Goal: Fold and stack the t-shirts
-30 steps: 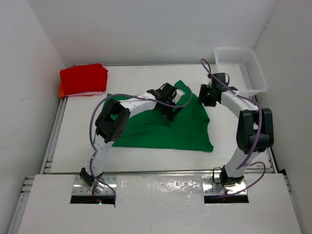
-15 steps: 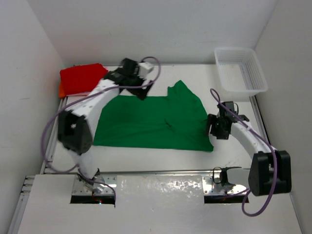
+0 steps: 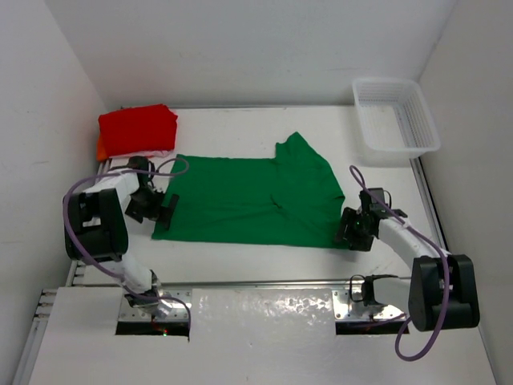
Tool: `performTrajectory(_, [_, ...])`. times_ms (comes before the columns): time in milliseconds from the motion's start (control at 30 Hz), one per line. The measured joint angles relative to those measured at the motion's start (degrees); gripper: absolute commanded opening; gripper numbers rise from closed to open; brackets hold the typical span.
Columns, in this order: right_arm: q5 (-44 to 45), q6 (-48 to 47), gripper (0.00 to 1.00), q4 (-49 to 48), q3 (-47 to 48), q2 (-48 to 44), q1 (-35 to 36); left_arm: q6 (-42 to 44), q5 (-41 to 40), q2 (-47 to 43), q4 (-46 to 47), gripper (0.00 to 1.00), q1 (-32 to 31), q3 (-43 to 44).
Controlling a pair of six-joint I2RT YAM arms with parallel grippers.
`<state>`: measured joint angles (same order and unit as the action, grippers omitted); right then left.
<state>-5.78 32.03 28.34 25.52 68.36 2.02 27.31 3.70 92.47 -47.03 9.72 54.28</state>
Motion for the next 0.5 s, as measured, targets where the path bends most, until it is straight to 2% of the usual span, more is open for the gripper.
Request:
performTrajectory(33, [-0.3, 0.3, 0.59, -0.7, -0.2, 0.0, 0.0, 0.2, 0.2, 1.1, 0.9, 1.00, 0.0, -0.2])
performTrajectory(133, [-0.7, 1.0, 0.46, -3.1, -0.9, -0.2, 0.0, 0.7, 0.4, 4.5, 3.7, 0.97, 0.0, -0.2])
performTrajectory(167, [-0.7, 1.2, 0.39, -4.2, -1.3, -0.2, 0.0, 0.7, 0.1, 4.9, 3.8, 0.79, 0.0, 0.1])
performTrajectory(200, [-1.0, 1.5, 0.24, -5.2, -1.6, -0.2, 0.0, 0.6, 0.0, 4.9, 4.0, 0.66, 0.0, 0.1])
performTrajectory(233, [-1.4, 1.5, 0.16, -6.3, -1.9, -0.2, 0.0, 1.0, 0.1, 5.1, 4.1, 0.55, 0.0, 0.3])
performTrajectory(267, [-1.8, 2.0, 0.10, -7.4, -2.3, 0.1, 0.0, 1.0, 0.4, 5.3, 4.0, 0.20, 0.0, 0.5])
performTrajectory(300, [-2.3, 2.5, 0.00, -7.9, -2.6, 0.2, 0.0, 1.2, 1.0, 5.6, 3.9, 0.01, 0.0, 0.8])
performTrajectory(500, [-1.6, 3.1, 0.00, -5.8, -3.1, -2.3, 0.0, 3.9, 4.1, 4.5, 3.3, 0.00, 0.2, -0.2])
